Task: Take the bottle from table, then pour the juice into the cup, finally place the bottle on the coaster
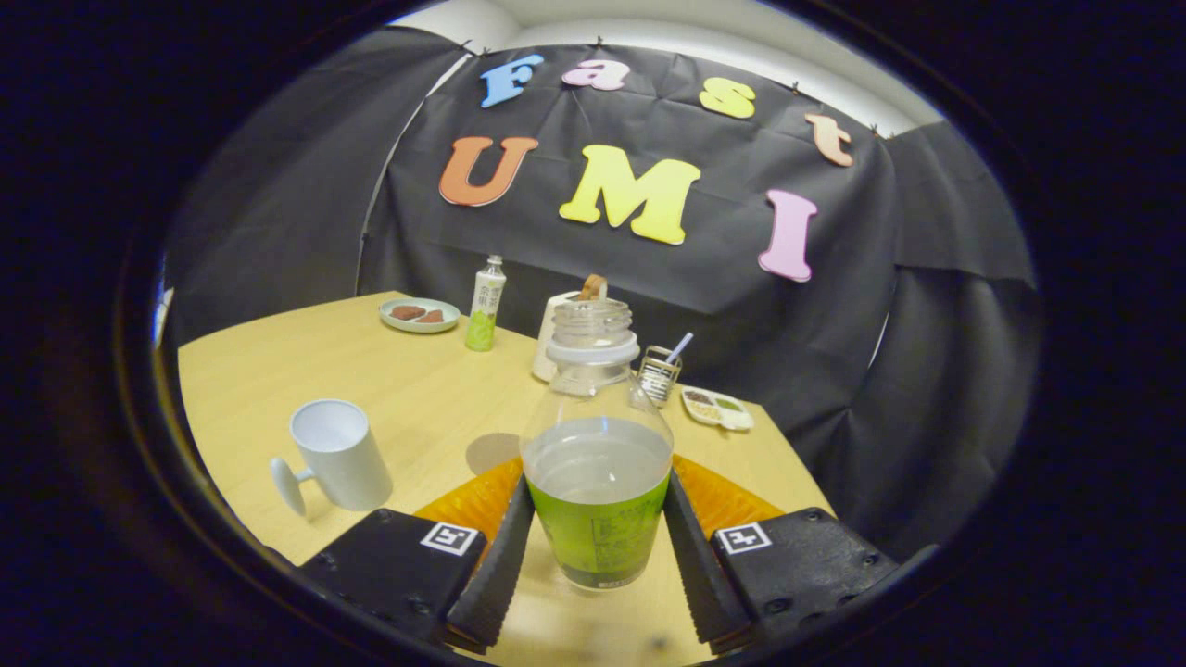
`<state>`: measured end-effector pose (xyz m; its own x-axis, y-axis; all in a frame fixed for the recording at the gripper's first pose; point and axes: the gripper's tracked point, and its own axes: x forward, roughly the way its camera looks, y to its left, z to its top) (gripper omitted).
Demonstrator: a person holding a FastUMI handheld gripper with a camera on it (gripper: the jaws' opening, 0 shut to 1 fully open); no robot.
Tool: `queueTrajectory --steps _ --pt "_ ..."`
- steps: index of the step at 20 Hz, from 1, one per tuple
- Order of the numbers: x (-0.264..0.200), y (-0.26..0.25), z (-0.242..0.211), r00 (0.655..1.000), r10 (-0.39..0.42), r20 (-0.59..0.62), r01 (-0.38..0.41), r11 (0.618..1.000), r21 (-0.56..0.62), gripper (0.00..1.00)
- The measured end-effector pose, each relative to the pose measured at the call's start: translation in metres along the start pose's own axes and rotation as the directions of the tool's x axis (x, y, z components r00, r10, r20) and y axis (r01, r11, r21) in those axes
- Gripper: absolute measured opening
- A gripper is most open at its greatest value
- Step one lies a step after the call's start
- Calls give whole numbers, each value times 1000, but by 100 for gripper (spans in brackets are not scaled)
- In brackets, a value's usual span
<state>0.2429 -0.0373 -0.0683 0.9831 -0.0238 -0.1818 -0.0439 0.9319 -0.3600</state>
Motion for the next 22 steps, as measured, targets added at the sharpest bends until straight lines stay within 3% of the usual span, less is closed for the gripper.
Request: queueTrajectory --steps 3,6,11,14,22 --pt "-15 -17 22 994 -91 62 97 990 -103 78" --pt "-22 -22 39 987 -132 92 148 970 -194 79" --pt "-34 -31 61 959 -241 152 280 898 -340 79" --pt "-34 -25 71 950 -264 169 311 856 -413 79" --pt "-19 9 66 922 -343 182 375 668 -643 79"
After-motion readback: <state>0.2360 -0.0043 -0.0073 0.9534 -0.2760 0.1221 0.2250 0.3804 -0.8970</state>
